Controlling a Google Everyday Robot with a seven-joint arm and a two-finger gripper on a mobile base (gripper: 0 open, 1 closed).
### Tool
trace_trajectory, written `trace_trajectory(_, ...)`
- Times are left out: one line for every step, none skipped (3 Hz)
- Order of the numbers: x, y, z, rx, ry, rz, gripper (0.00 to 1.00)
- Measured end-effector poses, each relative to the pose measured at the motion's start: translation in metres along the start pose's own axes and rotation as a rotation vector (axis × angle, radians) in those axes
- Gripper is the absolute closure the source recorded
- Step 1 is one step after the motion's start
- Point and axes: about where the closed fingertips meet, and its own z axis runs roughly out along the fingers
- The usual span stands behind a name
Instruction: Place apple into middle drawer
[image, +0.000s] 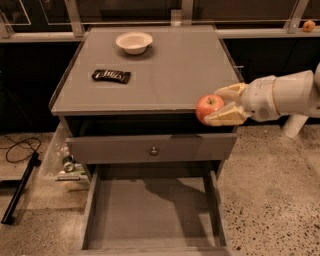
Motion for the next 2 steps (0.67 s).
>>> trace_trajectory(0.0514,0.0501,-0.0051,-0.022,0.049,0.072,1.00)
trace_trajectory(0.0515,0.0502,-0.0049,-0.023,0.049,0.073,1.00)
